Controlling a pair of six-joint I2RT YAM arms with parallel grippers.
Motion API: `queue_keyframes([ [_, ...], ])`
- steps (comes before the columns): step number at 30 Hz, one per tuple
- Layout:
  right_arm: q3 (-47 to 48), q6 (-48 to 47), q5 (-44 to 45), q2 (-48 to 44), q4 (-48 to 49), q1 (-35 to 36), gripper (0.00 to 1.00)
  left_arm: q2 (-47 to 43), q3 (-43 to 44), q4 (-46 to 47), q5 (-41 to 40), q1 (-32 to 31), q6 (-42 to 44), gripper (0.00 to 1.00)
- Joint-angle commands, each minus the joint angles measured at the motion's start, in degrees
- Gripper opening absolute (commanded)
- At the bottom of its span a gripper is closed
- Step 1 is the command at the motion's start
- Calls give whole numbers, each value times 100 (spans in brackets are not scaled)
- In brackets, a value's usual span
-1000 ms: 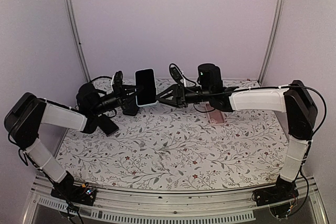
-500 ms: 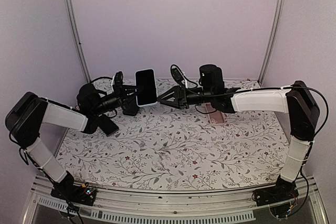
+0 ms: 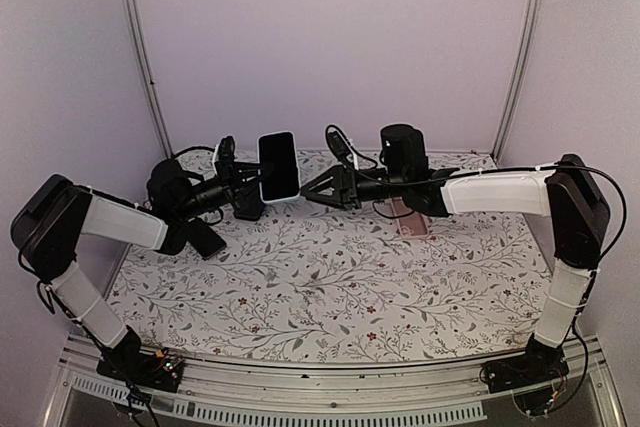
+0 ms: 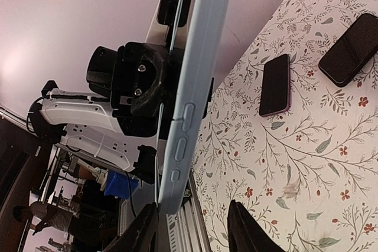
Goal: Take the phone out of the phone case
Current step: Remove the bottom right corner of the phone case from the phone.
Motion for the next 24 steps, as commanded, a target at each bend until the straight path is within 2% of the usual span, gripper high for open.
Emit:
queue_keyframes([
  [1, 24, 43, -31, -50, -66, 5, 42, -71, 233, 621, 48, 15, 64, 0],
  [16, 197, 73, 310, 241, -841, 1, 39, -239, 331, 573, 195, -97, 305, 0],
  [24, 473, -42, 822, 402, -1730, 7, 38, -338, 400, 523, 378, -165, 498, 0],
])
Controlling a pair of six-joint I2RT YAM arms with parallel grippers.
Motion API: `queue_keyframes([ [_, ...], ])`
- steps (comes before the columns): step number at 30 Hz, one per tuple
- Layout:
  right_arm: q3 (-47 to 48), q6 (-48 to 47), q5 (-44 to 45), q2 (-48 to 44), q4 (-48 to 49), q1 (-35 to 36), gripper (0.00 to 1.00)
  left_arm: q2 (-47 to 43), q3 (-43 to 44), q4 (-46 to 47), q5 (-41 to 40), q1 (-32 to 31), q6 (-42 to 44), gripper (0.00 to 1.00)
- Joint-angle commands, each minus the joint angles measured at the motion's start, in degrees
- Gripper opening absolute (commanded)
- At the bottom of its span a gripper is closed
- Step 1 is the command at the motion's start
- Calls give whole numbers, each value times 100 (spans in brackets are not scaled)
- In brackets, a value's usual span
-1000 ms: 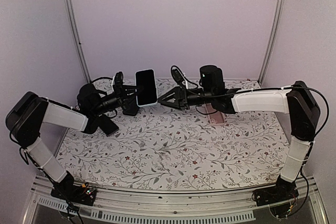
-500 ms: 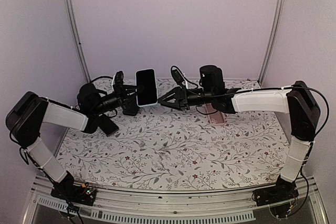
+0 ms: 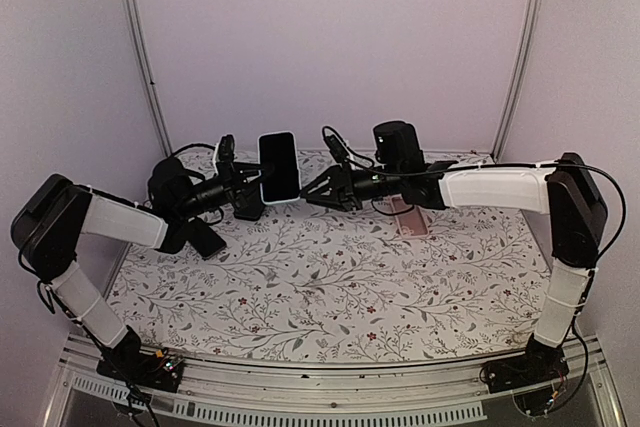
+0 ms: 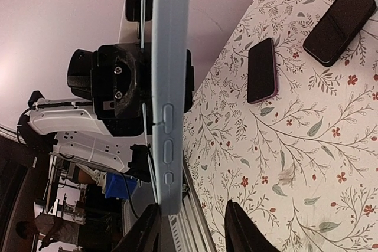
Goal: Take the phone out of the phone case
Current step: Remove the bottom right corner of the phone case from the phone.
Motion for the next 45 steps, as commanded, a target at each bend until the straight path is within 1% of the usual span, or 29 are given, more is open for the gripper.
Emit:
queue_keyframes([
  [1, 95, -83, 659, 308, -842, 3, 38, -353, 358, 653, 312, -146, 81, 0],
  [5, 142, -93, 838, 310, -1010, 9, 38, -378, 423, 485, 358, -208, 217, 0],
  [13, 178, -237, 1453, 298, -1577, 9, 38, -465, 438, 608, 268, -232, 154, 0],
  [16, 168, -269, 1648, 308, -1713, 10, 37, -482, 432, 790, 217, -230, 46, 0],
  [28, 322, -374, 1812, 503, -2033, 52, 37, -484, 526, 1266, 244, -336, -2, 0],
  [34, 315, -372, 1940, 575, -2146, 52, 37, -547, 611, 1357, 301, -413, 81, 0],
  [45, 275, -165, 2270, 733, -2087, 53, 36, -727, 696, 1509, 356, -602, 245, 0],
])
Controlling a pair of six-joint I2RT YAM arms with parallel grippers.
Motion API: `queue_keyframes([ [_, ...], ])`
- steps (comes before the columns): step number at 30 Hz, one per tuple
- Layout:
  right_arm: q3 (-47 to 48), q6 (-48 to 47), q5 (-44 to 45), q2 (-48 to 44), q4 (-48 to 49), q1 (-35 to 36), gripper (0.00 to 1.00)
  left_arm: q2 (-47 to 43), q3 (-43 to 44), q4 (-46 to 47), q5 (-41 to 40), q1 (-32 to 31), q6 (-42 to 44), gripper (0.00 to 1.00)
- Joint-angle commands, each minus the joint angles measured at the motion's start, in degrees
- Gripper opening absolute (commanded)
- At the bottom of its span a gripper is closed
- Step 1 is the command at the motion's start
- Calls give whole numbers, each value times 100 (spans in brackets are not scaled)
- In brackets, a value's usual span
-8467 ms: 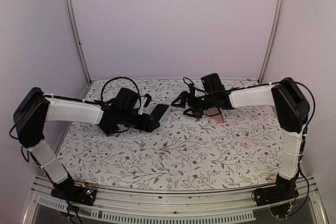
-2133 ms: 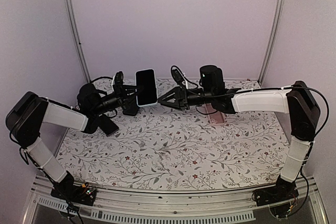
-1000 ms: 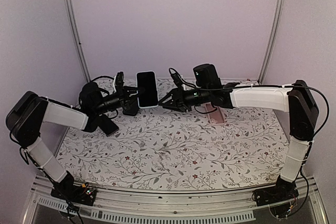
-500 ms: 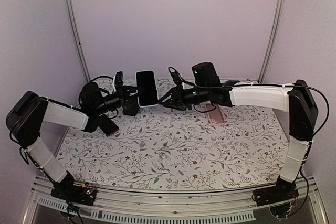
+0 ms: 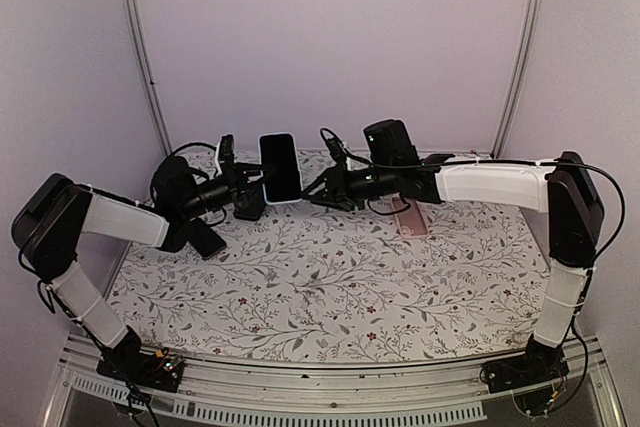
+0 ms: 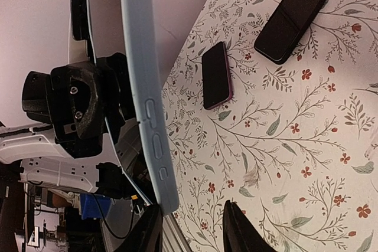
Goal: Take the phone out of the phone case
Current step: Remove the bottom right corner of the phone case from the phone.
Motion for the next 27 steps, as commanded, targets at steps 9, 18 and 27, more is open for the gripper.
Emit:
queue_keyframes([
  [9, -374, 346, 1375, 654, -650, -193, 36, -879, 545, 2043, 731, -549, -327, 0],
  [18, -345, 304, 1499, 728, -644, -239, 36, -836, 532, 2340, 735, -567, -474, 0],
  [27, -595, 269, 1513, 786, -444, -345, 36, -889, 509, 2436, 574, -571, -640, 0],
])
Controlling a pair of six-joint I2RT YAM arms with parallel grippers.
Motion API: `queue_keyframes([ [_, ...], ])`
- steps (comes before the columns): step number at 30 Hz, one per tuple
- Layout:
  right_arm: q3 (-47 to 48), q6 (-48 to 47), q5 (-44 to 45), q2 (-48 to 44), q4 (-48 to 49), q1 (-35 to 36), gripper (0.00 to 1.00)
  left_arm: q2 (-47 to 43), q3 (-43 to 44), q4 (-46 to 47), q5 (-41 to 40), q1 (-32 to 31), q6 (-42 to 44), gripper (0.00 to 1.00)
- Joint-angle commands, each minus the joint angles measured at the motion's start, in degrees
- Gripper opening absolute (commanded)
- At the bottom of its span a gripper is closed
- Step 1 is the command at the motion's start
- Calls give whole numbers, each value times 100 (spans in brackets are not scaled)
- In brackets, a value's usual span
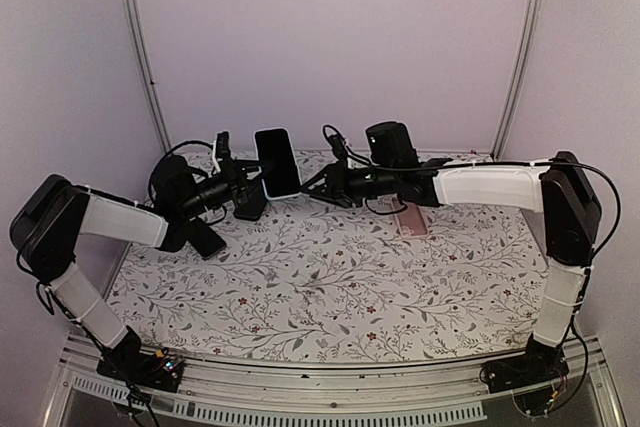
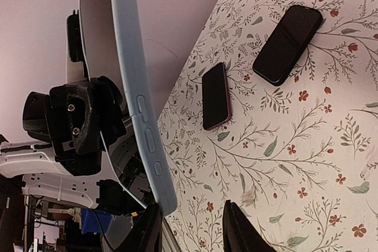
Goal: Take the phone out of the phone case
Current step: Remove the bottom right corner of the phone case from the phone.
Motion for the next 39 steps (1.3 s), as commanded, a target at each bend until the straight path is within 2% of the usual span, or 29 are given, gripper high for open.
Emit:
queue_keyframes([
  [1, -504, -7, 1255, 660, -915, -280, 36, -778, 489, 2548, 911, -529, -936, 0],
  [7, -843, -100, 854, 337, -113, -268, 36, -611, 439, 2992, 602, -527, -1509, 0],
  [13, -697, -266, 755, 347, -303, -259, 36, -412, 557, 3480, 537, -540, -1902, 0],
  [20, -635, -310, 762, 311, -466, -185, 36, -543, 567, 2965, 663, -619, -1525, 0],
  [25, -1029, -297, 734, -210, 91, -225, 39, -593, 320, 2738, 543, -487, -1540, 0],
  [35, -1930, -1064, 99, -1581, 1527, -69, 77, -671, 169, 2093, 644, -206, -1663, 0],
  [39, -2022, -1287, -126, -1977, 1981, 64, 87, -611, 207, 2053, 692, -168, -1809, 0],
])
